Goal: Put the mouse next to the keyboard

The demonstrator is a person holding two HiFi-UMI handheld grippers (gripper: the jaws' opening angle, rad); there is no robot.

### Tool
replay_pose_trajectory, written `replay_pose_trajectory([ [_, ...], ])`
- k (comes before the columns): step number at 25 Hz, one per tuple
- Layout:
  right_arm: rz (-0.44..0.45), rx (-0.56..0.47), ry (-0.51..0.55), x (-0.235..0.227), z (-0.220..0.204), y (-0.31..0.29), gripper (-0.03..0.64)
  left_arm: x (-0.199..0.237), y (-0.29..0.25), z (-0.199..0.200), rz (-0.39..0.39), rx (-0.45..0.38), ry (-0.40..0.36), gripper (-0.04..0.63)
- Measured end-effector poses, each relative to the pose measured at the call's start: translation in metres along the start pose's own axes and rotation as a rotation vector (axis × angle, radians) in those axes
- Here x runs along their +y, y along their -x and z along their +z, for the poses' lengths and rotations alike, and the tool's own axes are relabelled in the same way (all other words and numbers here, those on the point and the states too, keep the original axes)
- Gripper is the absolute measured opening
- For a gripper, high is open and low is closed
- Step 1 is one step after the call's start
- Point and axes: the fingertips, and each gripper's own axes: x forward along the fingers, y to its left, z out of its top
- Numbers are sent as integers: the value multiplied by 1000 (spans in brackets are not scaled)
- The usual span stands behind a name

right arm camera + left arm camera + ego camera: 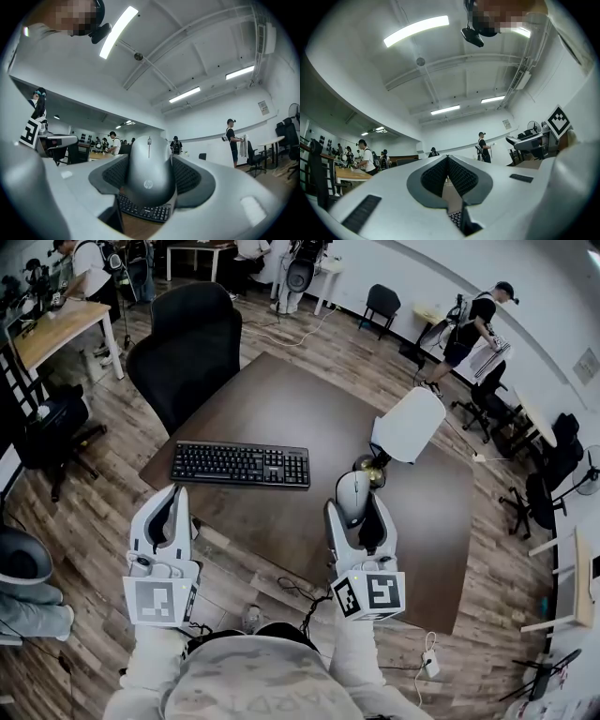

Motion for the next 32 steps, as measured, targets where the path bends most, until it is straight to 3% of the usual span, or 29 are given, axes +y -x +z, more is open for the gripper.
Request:
replay_pose_trajectory([
  [17,1,34,-30,-44,-28,-33,305,-17,-46,-16,8,20,-12,5],
  [32,-68,99,-46,-80,-63,-91,305,-4,-123,-43,-42,17,8,5],
])
